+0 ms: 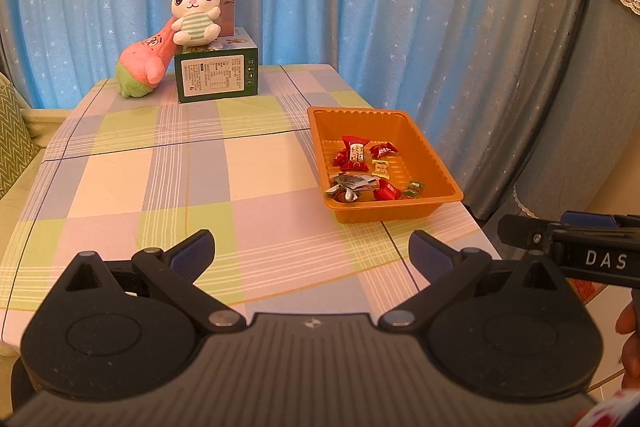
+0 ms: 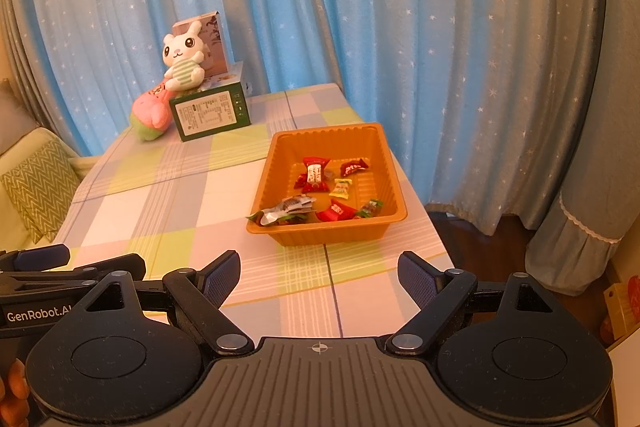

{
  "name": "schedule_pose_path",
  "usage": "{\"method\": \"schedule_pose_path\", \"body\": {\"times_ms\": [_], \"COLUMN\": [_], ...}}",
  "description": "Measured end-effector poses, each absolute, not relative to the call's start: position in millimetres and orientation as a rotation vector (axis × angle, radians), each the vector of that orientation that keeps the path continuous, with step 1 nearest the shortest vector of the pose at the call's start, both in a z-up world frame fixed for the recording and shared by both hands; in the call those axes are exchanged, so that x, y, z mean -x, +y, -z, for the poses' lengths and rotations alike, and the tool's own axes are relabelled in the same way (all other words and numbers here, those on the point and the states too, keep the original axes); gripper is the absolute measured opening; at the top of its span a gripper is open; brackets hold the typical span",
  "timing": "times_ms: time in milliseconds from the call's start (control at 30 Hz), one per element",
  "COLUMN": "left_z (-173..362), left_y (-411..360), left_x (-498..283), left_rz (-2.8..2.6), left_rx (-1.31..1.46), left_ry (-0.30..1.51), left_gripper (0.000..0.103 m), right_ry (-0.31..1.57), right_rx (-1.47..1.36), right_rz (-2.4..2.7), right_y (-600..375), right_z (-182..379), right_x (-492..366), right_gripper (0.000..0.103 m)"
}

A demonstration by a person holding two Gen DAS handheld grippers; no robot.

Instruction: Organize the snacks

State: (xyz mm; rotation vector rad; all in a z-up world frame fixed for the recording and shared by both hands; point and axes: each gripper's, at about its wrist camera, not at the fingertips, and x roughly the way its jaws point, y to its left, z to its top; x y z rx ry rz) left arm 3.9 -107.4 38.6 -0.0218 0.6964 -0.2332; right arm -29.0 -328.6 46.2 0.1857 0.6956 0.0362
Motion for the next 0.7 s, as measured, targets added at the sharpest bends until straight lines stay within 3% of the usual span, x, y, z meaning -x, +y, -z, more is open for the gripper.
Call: {"method": "schedule_pose_path", "body": {"times_ms": [700], "left_z": [-34.4], "left_y": [-108.0], "left_x": [-2.0], "left_rz": [0.229], "left_rx": [0.037], "left_ry": [0.690], "left_gripper": [0.103], "right_ry": [0.696], "right_rx": [-0.185], "right_rz": [-0.035], "right_y": [-328.6], "right_z": [-45.7], "right_x": [29.2], "right_gripper": [0.086]}}
